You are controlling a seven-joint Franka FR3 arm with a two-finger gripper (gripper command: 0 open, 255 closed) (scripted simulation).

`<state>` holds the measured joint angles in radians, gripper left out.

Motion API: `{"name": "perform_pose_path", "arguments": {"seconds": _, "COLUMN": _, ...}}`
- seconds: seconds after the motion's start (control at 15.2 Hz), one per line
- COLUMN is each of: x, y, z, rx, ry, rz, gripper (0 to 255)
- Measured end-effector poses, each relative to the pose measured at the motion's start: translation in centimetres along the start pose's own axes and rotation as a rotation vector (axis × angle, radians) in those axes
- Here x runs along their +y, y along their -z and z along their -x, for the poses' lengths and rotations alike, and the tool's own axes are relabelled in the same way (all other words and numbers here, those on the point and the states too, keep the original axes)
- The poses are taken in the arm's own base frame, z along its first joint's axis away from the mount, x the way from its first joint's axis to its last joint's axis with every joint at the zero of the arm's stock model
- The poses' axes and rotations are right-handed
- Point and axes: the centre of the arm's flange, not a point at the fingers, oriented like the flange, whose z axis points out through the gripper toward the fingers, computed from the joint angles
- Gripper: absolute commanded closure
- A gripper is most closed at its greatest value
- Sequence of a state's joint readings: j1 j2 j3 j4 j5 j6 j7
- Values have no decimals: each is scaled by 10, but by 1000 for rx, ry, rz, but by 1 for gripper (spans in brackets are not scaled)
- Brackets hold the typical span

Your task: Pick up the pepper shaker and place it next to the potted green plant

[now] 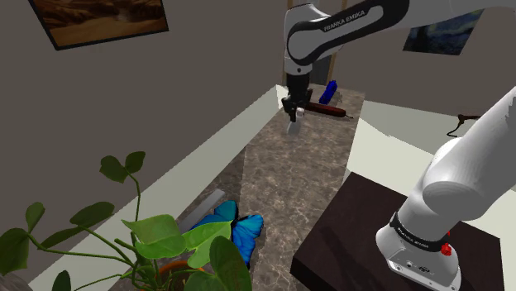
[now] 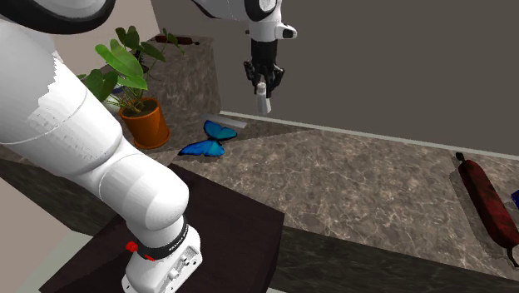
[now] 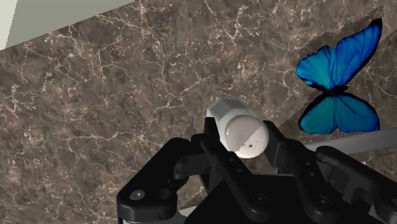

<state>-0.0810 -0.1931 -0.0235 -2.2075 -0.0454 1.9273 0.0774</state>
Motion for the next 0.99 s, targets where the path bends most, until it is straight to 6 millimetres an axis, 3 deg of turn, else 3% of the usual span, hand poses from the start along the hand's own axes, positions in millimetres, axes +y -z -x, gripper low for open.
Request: {"name": "perform_pose_path", "arguments": {"seconds": 0.99, "x": 4, "y": 78, "z": 6, "rx": 0, "ry": 0, "rz": 0, "gripper": 255}}
